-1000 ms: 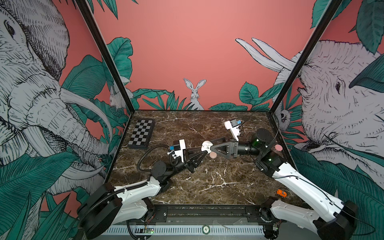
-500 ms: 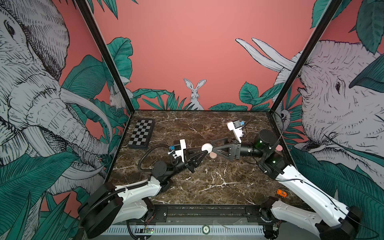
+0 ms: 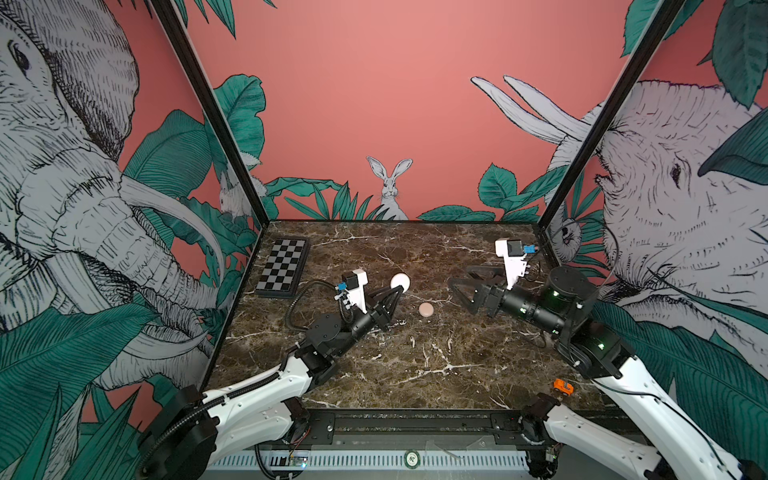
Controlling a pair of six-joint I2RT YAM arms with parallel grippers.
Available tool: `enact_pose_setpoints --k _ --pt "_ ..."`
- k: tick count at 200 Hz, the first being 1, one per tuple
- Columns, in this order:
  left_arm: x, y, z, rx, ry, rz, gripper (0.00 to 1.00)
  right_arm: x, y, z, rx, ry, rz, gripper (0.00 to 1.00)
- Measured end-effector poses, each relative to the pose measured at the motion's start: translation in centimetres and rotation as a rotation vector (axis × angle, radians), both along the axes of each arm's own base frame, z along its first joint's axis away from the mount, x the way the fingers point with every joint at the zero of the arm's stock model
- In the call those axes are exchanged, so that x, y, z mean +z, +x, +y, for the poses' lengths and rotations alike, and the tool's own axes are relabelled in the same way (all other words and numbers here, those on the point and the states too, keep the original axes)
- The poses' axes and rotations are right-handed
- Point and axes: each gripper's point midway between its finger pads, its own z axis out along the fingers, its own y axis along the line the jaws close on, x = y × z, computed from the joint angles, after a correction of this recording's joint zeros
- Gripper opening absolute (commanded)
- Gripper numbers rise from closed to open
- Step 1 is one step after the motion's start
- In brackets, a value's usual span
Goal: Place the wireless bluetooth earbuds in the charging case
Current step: 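Lower the closed white case onto the table with the left gripper while right withdraws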
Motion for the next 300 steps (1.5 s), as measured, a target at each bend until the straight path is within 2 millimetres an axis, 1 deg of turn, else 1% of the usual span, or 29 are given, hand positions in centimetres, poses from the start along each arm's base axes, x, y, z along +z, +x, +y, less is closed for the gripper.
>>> enact_pose_setpoints --k 13,21,35,48,62,103,128,140,156,192,218,242,265,300 --pt "-1.7 1.0 0.3 0.03 0.032 0.059 0.0 -2.0 1.0 -0.2 -0.044 -0.04 0.04 0.98" --pt "-3.0 1.9 0.5 0.049 0.053 0.106 0.0 -3.5 1.6 -0.2 -0.065 -0.068 0.07 0.98" --pt "-5.6 3.2 0.9 0.079 0.09 0.187 0.0 -5.7 2.3 -0.3 -0.088 -0.106 0.116 0.98" --pt "-7.8 4.1 1.2 0.103 0.12 0.258 0.0 -7.1 2.5 -0.4 -0.098 -0.128 0.146 0.98" --pt "-9.9 4.8 1.5 0.124 0.147 0.325 0.0 -7.9 2.7 -0.5 -0.109 -0.14 0.159 0.98" --pt "-15.3 5.7 1.7 0.157 0.21 0.488 0.0 -8.6 3.0 -0.3 -0.115 -0.133 0.176 0.98" --pt "-17.7 6.5 1.9 0.18 0.241 0.566 0.0 -10.0 3.1 0.0 -0.105 -0.137 0.205 0.98" --pt "-18.4 6.9 2.0 0.192 0.251 0.589 0.0 -10.8 3.0 0.1 -0.103 -0.142 0.221 0.98" --pt "-19.2 7.2 2.2 0.213 0.262 0.619 0.0 -11.2 3.0 0.2 -0.099 -0.139 0.233 0.98" --pt "-20.6 7.4 2.7 0.252 0.277 0.668 0.0 -11.0 2.9 0.5 -0.084 -0.123 0.228 0.98" --pt "-21.8 7.5 3.1 0.283 0.288 0.705 0.0 -11.7 2.9 0.6 -0.074 -0.126 0.238 0.98" --pt "-22.8 7.9 3.1 0.296 0.309 0.735 0.0 -12.3 2.8 1.0 -0.059 -0.128 0.253 0.98" --pt "-23.4 8.3 2.8 0.298 0.322 0.751 0.0 -12.5 2.8 1.1 -0.052 -0.126 0.255 0.98" --pt "-24.4 8.6 3.3 0.308 0.334 0.775 0.0 -12.5 2.7 1.3 -0.04 -0.12 0.253 0.98"
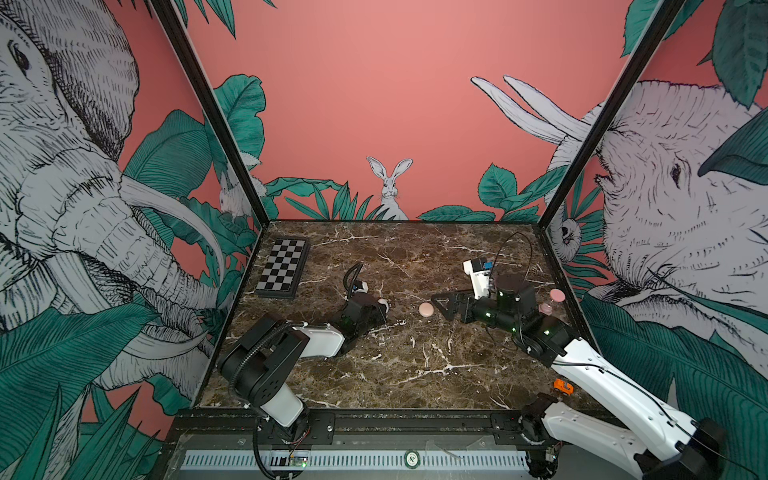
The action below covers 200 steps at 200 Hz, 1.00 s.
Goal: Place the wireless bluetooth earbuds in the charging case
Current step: 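Lower the closed white case onto the table with the left gripper while right withdraws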
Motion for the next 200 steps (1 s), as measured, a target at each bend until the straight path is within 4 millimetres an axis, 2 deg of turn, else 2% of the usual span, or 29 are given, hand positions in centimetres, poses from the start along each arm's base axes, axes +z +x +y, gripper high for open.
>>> enact_pose_setpoints --k 35,91,143,200 --pt "-0.8 0.4 -0.1 -0.002 -0.001 0.015 0.0 -0.5 -0.1 0.1 0.007 -0.001 0.006 0.98" --pt "-0.8 0.4 -0.5 -0.02 -0.013 0.017 0.0 -0.3 -0.2 0.2 0.016 0.008 0.001 0.98" --pt "-0.8 0.3 -0.6 -0.028 -0.007 0.018 0.22 -0.3 -0.2 0.3 0.02 0.011 0.0 0.98" --pt "-1.1 0.1 -0.5 -0.044 0.021 0.033 0.33 -0.2 -0.3 0.4 0.027 0.016 -0.001 0.98"
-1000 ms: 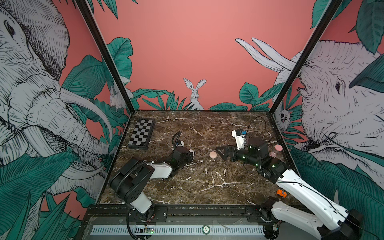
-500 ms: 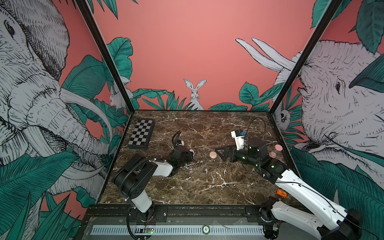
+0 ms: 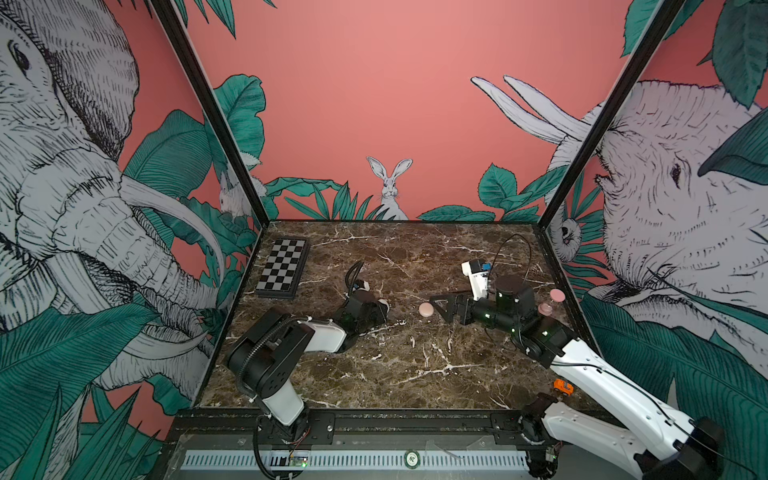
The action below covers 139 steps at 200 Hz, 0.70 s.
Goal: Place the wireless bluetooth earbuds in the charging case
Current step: 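Lower the closed white case onto the table with the left gripper while right withdraws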
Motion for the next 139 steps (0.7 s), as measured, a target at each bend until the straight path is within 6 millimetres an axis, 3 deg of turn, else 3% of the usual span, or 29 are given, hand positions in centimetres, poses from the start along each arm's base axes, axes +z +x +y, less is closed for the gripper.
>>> enact_pose_setpoints --k 139 --pt "-0.2 0.1 1.0 -0.014 0.098 0.027 0.48 -0.1 -0.2 0.2 0.016 0.003 0.009 0.98"
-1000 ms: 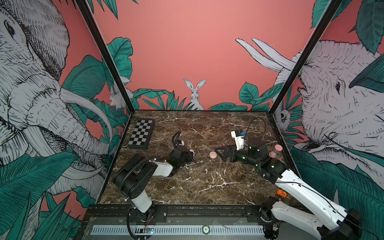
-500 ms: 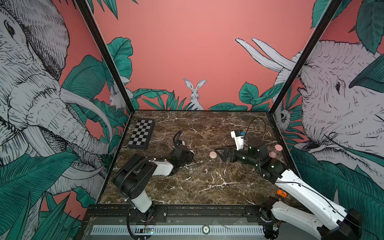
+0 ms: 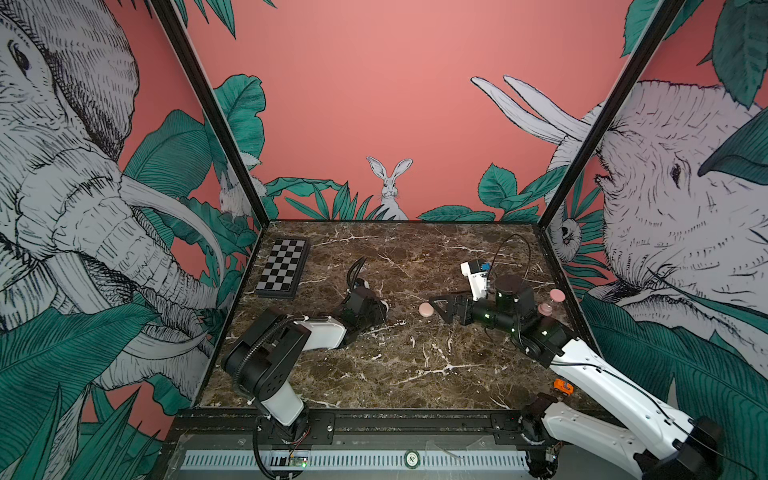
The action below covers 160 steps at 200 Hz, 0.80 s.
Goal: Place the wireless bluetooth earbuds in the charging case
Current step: 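Lower the closed white case onto the table with the left gripper while right withdraws, then open the left gripper off the case and raise both grippers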
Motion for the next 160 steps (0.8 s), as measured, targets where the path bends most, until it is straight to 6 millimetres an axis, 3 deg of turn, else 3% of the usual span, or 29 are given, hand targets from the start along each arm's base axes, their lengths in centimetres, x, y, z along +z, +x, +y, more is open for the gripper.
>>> enact_pose_setpoints --k 36,81,101,111,127,160 --pt "0.0 0.1 0.2 -0.002 0.018 0.006 0.51 -0.2 0.0 0.1 0.003 -0.002 0.005 0.98" --pt "1.2 -0.1 0.6 -0.014 0.051 -0.002 0.63 -0.2 0.0 0.1 0.005 -0.005 0.007 0.98" --pt "3.1 0.0 0.7 -0.02 0.056 -0.03 0.71 -0.5 -0.1 0.0 0.005 -0.014 0.014 0.98" --pt "4.2 0.1 0.7 -0.029 0.063 -0.045 0.89 -0.7 -0.1 -0.1 0.0 -0.021 0.018 0.98" --pt "6.2 0.1 0.8 -0.038 0.07 -0.059 0.98 -1.1 -0.1 -0.5 -0.013 -0.042 0.029 0.98" --pt "11.8 0.3 1.5 -0.056 0.129 -0.116 0.99 -1.5 0.1 -1.7 -0.061 -0.115 0.051 0.98"
